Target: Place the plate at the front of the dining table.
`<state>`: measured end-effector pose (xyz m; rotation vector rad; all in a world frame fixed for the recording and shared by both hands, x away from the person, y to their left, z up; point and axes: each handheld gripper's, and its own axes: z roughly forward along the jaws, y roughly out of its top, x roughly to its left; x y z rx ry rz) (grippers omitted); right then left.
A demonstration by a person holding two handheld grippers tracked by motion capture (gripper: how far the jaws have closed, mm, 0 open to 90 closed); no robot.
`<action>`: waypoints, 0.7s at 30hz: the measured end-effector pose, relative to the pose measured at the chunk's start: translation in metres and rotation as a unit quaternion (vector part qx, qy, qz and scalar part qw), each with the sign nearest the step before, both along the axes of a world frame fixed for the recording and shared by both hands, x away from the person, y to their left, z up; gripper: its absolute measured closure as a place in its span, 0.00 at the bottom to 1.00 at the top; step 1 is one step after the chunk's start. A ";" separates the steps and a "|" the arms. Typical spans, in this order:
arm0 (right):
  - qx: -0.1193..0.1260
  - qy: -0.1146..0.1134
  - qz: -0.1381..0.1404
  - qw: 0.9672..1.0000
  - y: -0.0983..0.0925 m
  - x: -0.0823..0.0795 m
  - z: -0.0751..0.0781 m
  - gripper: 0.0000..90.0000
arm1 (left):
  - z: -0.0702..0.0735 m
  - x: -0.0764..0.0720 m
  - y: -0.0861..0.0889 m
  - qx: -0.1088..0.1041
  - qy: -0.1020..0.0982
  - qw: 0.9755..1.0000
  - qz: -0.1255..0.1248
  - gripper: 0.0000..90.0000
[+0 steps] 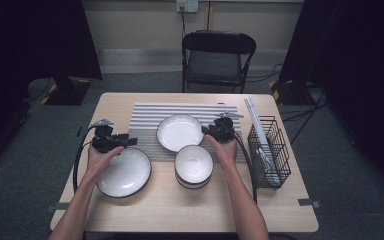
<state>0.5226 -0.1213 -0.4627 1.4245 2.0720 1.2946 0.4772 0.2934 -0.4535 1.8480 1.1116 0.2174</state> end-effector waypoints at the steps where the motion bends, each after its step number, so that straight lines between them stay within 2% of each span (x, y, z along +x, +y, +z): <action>1: 0.000 -0.001 0.000 1.000 -0.001 -0.001 0.000 0.65 | 0.000 0.000 -0.002 0.004 -0.003 1.000 -0.004 0.44; 4: -0.009 0.005 0.000 1.000 -0.005 -0.006 -0.001 0.62 | 0.000 -0.001 -0.005 0.012 -0.006 1.000 -0.006 0.41; 9: -0.011 0.002 -0.001 1.000 -0.011 -0.015 -0.001 0.57 | 0.004 -0.004 -0.007 0.015 -0.017 1.000 -0.010 0.38; 13: -0.017 0.001 0.003 1.000 -0.011 -0.023 -0.002 0.52 | 0.004 -0.005 -0.009 0.019 -0.017 1.000 -0.015 0.37; 14: -0.021 -0.005 0.004 1.000 -0.012 -0.025 -0.003 0.51 | 0.004 -0.005 -0.010 0.018 -0.017 1.000 -0.015 0.35; 21: -0.030 -0.004 0.004 1.000 -0.017 -0.038 -0.006 0.46 | 0.008 -0.009 -0.015 0.013 -0.023 0.999 -0.028 0.31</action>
